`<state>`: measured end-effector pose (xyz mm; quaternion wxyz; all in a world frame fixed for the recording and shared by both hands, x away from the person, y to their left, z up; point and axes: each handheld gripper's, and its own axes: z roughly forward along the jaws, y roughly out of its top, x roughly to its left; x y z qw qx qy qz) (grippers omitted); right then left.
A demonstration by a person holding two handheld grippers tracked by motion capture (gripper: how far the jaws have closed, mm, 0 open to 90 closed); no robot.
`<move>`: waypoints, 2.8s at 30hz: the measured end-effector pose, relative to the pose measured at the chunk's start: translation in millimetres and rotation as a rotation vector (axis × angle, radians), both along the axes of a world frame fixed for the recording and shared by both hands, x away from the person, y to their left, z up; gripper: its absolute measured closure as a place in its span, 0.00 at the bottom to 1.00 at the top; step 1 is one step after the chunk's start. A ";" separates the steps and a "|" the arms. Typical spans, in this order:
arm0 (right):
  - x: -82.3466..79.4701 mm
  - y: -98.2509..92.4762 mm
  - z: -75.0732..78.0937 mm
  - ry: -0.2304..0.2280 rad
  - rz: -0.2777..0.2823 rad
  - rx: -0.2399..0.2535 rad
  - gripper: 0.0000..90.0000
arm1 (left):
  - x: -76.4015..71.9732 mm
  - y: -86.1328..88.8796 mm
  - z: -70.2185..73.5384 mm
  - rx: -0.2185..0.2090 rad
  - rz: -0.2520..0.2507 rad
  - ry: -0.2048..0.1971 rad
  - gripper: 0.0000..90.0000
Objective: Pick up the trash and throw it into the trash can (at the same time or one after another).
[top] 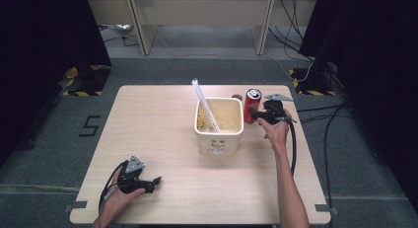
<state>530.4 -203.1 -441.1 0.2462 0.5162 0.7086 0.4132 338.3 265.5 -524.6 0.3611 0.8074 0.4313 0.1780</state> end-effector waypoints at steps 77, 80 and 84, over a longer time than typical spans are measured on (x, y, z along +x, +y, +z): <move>-13.5 -3.4 26.1 -0.010 0.015 -0.036 0.38 | 0.0 0.0 0.1 0.001 0.000 0.001 0.08; -17.1 -3.1 31.4 -0.012 0.018 -0.046 0.38 | 0.0 0.0 0.0 0.000 0.000 0.001 0.08; -21.7 -3.5 38.0 -0.020 0.027 -0.045 0.39 | 0.0 0.0 0.1 0.001 0.000 0.001 0.08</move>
